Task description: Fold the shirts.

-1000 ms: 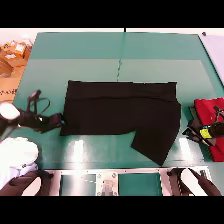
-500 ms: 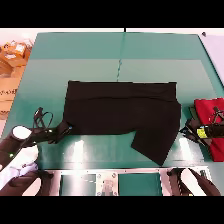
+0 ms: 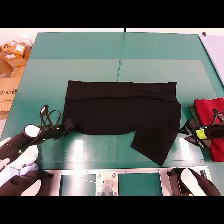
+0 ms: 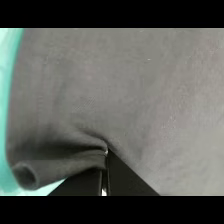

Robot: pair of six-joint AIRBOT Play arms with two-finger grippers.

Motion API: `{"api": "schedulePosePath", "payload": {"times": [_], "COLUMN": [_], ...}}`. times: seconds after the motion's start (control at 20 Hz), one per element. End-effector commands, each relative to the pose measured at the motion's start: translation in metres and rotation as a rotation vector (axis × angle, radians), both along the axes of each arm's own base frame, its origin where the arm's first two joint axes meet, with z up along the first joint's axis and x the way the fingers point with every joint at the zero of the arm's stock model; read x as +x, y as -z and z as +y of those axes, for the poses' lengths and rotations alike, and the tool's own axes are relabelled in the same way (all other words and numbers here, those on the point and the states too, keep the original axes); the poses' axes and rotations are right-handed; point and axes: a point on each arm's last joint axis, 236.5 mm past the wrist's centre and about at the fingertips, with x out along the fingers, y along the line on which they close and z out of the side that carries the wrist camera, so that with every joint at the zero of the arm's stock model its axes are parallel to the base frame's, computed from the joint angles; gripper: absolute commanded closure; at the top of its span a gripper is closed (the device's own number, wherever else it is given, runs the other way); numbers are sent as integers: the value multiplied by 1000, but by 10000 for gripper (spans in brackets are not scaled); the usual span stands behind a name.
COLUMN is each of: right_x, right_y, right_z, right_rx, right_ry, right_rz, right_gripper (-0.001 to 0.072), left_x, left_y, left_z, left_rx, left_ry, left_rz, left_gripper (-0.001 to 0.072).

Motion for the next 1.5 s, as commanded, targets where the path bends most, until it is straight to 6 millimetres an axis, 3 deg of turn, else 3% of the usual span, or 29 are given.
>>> {"api": "schedulePosePath", "payload": {"times": [0.0,0.2,0.3,0.5,0.7,0.75,0.85,0.9,1.1,1.3,1.4,1.45], "right_x": [-25,-35,-27,-5,-1,-2,-9,-12,-10,-31,-45,-42], "right_y": [12,37,42,46,42,43,42,41,33,28,29,26], "right_z": [10,48,67,68,75,74,78,80,72,46,31,31], "right_rx": [32,170,251,267,302,296,307,316,289,171,92,85], "right_ry": [13,29,26,53,40,28,-5,-14,-69,-80,-71,-70], "right_rz": [98,101,49,-46,-64,-63,-47,-37,-38,68,116,97], "right_gripper": [231,209,210,212,225,303,652,693,695,695,695,695], "left_x": [16,20,20,16,9,7,0,-4,-26,-49,-58,-59], "left_y": [-16,-19,-19,-18,-16,-15,-14,-13,-13,-28,-31,-30], "left_z": [-3,-3,-3,-4,-8,-9,-12,-14,-10,38,44,43], "left_rx": [13,16,17,14,9,6,-1,-2,83,327,349,348], "left_ry": [33,32,34,46,73,80,100,116,278,431,469,477], "left_rz": [-60,-72,-71,-60,-36,-28,-7,6,85,252,288,293], "left_gripper": [685,684,684,684,684,684,684,685,686,686,686,686]}}
